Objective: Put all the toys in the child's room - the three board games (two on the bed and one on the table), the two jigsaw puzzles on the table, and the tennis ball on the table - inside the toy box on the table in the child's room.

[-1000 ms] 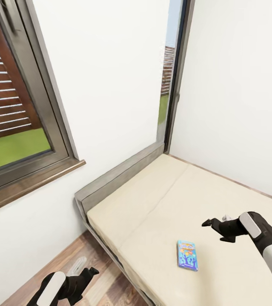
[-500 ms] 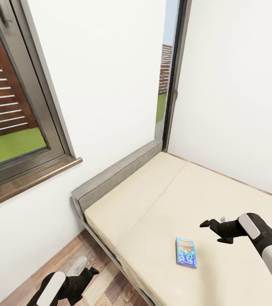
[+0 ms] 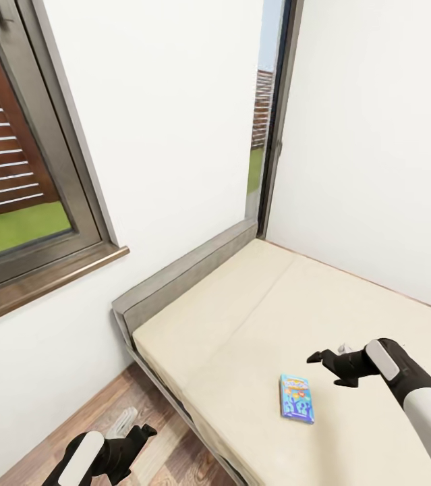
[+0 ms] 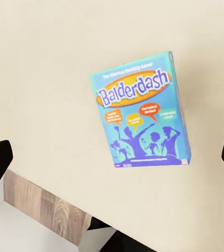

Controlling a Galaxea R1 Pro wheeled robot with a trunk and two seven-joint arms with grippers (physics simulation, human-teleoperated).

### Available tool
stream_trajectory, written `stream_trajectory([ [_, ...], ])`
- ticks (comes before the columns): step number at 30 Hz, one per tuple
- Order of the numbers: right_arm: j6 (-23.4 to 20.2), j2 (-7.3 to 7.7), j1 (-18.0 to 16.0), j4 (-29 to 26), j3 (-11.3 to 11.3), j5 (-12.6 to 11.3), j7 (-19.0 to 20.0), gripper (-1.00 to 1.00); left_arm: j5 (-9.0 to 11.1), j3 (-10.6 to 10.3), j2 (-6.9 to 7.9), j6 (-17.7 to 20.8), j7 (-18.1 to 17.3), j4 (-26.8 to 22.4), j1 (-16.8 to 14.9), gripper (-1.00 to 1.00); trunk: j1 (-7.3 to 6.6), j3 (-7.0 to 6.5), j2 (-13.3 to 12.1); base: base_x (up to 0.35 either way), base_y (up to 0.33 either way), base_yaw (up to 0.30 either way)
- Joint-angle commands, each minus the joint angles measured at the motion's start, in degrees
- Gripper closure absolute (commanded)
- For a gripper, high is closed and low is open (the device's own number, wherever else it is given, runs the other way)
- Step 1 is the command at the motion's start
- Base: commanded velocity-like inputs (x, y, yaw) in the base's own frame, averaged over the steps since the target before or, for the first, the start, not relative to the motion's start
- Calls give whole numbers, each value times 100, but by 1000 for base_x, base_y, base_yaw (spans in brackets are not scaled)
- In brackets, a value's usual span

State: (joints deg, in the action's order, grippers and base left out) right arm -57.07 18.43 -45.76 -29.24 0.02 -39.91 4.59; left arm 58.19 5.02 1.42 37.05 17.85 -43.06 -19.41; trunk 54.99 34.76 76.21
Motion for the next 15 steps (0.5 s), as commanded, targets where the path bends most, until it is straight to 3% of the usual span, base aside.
stream_trajectory([
  [1,-19,-14,-4,-4,52,53,49,-100,61,8,-1,20,52,-10,-2,-100,23,24,45,0,0,0],
  [5,-16,-56,-3,-9,237,59,56,-100,61,8,-1,20,52,-10,-2,-100,110,96,205,0,0,0],
  [15,-2,-72,-3,-11,318,62,66,-100,61,8,-1,20,52,-10,-2,-100,330,275,606,0,0,0],
])
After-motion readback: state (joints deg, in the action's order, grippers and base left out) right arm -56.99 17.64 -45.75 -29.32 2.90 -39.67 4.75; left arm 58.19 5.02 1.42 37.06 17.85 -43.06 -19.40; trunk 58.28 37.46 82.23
